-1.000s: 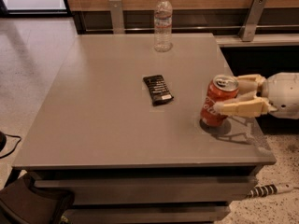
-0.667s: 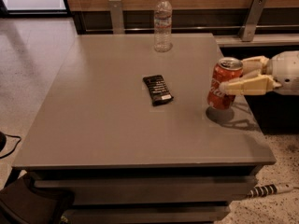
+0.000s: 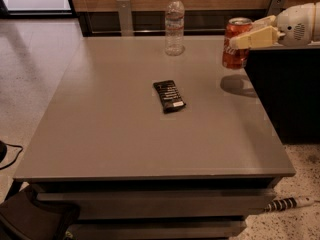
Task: Move coke can near water bottle
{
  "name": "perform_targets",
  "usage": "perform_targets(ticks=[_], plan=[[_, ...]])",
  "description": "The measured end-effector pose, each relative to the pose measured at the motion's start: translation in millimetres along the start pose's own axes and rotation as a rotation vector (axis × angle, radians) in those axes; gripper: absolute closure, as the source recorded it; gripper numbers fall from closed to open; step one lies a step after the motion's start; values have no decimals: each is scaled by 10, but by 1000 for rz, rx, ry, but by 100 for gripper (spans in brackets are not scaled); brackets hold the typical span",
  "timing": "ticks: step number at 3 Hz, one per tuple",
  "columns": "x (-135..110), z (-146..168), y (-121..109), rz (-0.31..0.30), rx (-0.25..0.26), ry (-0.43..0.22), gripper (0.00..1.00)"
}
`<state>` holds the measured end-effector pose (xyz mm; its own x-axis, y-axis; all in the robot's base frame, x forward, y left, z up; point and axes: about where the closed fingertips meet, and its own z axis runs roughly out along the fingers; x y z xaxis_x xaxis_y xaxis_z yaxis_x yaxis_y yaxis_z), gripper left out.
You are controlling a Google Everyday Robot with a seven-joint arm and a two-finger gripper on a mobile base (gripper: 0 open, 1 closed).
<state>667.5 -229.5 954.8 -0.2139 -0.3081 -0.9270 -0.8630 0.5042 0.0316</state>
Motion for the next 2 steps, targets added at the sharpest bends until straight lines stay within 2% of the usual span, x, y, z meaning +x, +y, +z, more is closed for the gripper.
perform_targets(ticks=[1, 2], plan=[[-264, 168, -392, -40, 40, -88, 100], [-548, 314, -655, -121, 89, -165, 100]])
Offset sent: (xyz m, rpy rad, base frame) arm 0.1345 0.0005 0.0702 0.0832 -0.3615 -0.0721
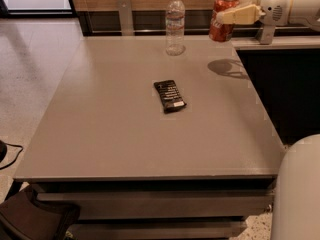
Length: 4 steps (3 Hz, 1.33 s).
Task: Move coke can near water bottle
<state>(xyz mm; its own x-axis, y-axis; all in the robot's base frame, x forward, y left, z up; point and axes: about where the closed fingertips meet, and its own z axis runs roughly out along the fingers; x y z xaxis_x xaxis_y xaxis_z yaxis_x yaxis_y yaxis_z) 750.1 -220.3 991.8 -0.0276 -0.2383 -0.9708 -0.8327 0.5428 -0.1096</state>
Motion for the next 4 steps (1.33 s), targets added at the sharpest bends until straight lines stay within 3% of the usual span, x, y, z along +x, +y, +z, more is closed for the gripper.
perform_targets(ticks=[1, 2, 3, 4], plan=[[-125, 205, -248, -97, 102, 40, 100], [7, 359, -355, -127, 162, 126, 100], [270, 522, -403, -96, 181, 165, 100], [534, 700, -407, -39, 185, 119, 100]])
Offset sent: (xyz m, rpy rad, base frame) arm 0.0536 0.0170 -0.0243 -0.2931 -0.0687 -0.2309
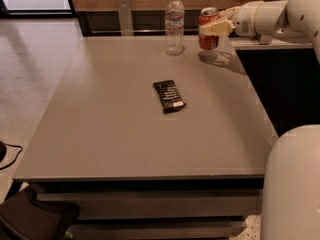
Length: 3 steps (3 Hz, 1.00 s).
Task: Move coke can near water bottle
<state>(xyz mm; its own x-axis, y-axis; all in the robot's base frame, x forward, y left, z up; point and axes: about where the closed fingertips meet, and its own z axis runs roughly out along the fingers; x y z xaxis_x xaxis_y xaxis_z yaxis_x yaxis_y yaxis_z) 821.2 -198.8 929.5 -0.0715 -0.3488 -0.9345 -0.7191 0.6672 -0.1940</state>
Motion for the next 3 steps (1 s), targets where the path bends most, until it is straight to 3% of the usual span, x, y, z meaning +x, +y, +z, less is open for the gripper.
perform_targets(ticks=[1, 3], plan=[[131, 153, 118, 51, -8, -56, 100], [296, 306, 313, 103, -21, -83, 100]])
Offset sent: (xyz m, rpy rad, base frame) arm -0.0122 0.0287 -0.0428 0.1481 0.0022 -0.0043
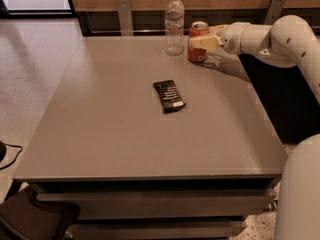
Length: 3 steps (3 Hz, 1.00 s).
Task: Move coke can near water bottle
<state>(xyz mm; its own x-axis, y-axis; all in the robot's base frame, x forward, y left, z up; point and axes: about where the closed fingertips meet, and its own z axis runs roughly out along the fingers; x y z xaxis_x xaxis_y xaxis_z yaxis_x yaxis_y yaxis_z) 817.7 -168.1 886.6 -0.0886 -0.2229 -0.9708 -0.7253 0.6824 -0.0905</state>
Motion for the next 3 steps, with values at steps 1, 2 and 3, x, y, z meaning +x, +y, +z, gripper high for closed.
perform_targets(ticks=[1, 2, 3], plan=[[8, 34, 23, 2, -5, 0, 84], [12, 63, 42, 3, -10, 0, 61], [15, 93, 62, 3, -15, 0, 37]])
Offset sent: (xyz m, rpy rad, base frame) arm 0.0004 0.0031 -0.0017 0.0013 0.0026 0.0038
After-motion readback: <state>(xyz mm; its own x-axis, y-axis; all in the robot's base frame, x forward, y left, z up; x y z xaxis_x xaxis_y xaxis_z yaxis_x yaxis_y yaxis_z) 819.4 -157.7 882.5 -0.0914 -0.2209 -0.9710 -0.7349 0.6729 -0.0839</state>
